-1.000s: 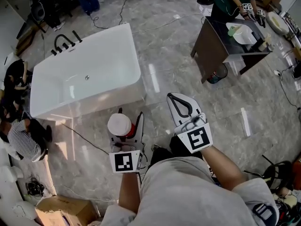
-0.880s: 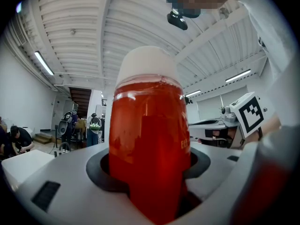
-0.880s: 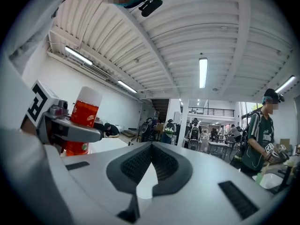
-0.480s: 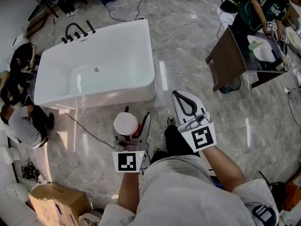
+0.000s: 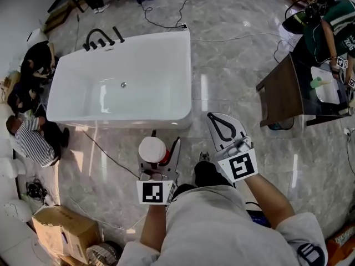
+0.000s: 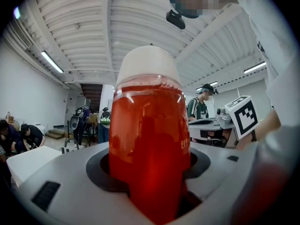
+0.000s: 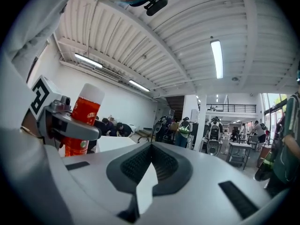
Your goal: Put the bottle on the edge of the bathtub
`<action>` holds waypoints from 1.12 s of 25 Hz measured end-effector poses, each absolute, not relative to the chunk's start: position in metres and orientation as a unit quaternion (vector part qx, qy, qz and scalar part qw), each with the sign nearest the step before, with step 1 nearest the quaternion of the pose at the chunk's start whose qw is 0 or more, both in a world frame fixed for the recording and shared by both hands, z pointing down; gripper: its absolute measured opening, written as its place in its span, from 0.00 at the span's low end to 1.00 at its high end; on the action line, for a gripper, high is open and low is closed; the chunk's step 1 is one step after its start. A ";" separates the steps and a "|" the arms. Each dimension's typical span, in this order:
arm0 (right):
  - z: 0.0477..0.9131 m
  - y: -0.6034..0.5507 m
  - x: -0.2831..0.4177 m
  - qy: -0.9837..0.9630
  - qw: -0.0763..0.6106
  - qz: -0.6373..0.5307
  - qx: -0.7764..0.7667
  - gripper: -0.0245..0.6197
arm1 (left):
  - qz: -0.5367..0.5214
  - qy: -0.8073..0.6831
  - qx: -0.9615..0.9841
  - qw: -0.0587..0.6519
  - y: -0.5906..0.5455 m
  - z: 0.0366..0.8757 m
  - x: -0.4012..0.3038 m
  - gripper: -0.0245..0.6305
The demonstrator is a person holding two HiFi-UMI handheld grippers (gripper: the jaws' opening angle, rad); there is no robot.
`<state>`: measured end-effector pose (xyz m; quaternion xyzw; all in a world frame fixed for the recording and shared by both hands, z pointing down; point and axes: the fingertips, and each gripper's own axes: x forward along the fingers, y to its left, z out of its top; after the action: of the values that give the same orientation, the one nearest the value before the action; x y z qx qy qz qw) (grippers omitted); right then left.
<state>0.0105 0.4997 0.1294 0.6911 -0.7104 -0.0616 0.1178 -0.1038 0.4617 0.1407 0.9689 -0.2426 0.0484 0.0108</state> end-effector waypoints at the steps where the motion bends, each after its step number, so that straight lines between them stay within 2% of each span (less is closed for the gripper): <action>1: 0.129 0.494 0.016 -0.714 0.112 -0.062 0.688 0.05 | 0.049 -0.246 0.968 0.011 0.457 0.142 -0.097 0.48; 14: 0.143 0.434 0.056 -0.762 0.095 -0.048 0.639 0.05 | 0.064 -0.296 0.953 0.009 0.406 0.151 -0.056 0.48; 28: 0.149 0.325 0.060 -0.808 0.099 -0.043 0.580 0.05 | 0.044 -0.316 0.948 0.009 0.302 0.160 -0.029 0.48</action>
<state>0.0599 0.3247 0.1488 0.5797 -0.8077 -0.0428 0.0989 -0.0293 0.3018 0.1596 0.9478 -0.3155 0.0444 0.0095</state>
